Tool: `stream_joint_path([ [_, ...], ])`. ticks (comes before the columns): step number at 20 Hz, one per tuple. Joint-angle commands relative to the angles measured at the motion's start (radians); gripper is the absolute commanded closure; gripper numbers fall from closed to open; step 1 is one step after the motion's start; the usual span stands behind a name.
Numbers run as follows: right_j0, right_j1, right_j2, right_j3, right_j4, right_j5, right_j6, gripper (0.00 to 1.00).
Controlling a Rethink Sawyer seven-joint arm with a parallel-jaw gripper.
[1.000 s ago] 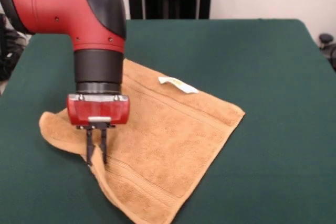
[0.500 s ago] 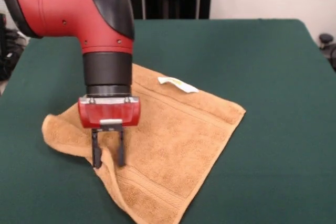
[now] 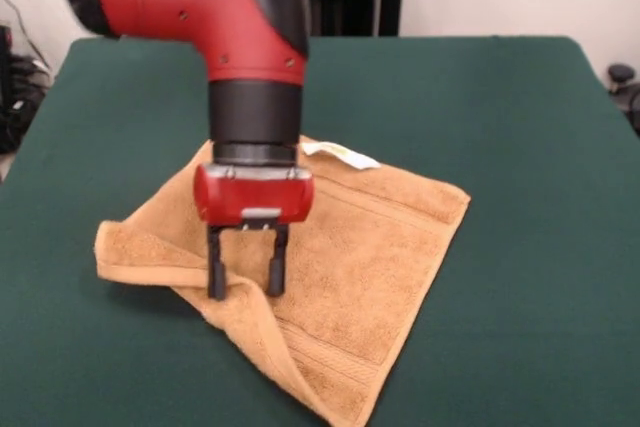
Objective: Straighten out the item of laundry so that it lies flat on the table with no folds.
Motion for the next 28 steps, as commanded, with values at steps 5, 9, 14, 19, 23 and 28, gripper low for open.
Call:
stream_joint_path([
  [5,0.186,-0.19,-0.214,0.045,0.062,0.193,0.123,0.0],
  [9,0.123,-0.297,-0.127,0.077,0.026,0.275,0.046,0.0],
  [14,0.091,-0.321,-0.095,0.078,0.025,0.344,0.026,0.0],
  [19,0.033,-0.292,-0.021,0.138,0.062,0.458,0.017,0.0],
  [23,-0.035,-0.305,0.063,0.198,0.111,0.541,-0.003,0.0],
  [28,-0.09,-0.294,0.128,0.241,0.134,0.555,-0.012,0.0],
])
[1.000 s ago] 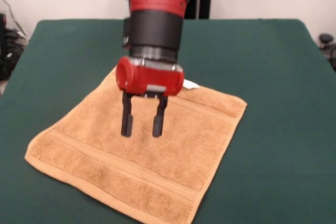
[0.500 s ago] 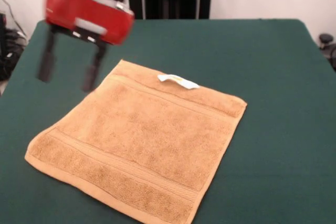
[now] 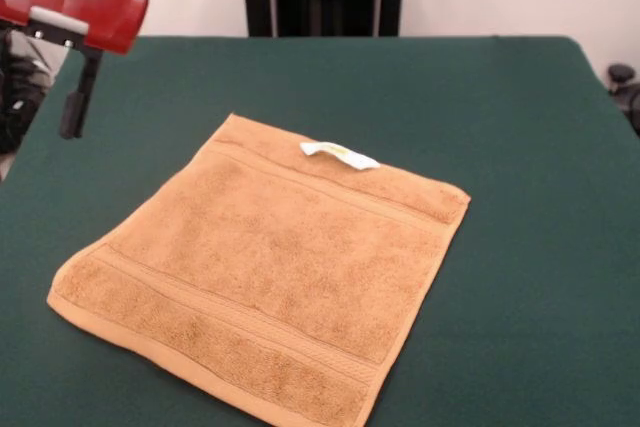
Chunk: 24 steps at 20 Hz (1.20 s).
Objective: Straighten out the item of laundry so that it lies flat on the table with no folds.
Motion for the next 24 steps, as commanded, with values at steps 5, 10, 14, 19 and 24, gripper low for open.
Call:
stream_joint_path([
  [5,-0.075,0.052,0.262,0.23,0.082,0.188,-0.01,0.0],
  [10,-0.102,0.054,0.309,0.249,0.113,0.22,-0.005,0.0],
  [14,-0.122,0.052,0.351,0.267,0.128,0.195,0.007,0.0],
  [19,-0.081,0.025,0.314,0.275,0.144,0.186,0.081,0.0],
  [24,-0.025,-0.01,0.254,0.265,0.143,0.171,0.123,0.0],
])
